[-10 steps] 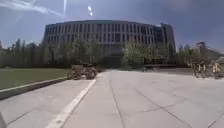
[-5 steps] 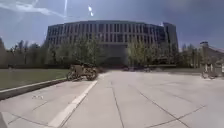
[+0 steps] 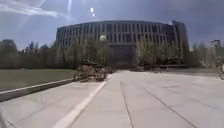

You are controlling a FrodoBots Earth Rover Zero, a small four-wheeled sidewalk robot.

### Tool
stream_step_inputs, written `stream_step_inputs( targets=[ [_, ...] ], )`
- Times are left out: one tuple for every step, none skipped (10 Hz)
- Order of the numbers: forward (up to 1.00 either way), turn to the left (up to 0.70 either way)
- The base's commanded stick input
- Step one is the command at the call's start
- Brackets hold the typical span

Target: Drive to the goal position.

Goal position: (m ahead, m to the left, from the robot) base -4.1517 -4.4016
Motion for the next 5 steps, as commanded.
stream_step_inputs(
  targets=[
    [0.70, 0.01],
    [0.70, 0.02],
    [0.70, 0.01],
    [0.70, 0.01],
    [0.70, 0.01]
  ],
)
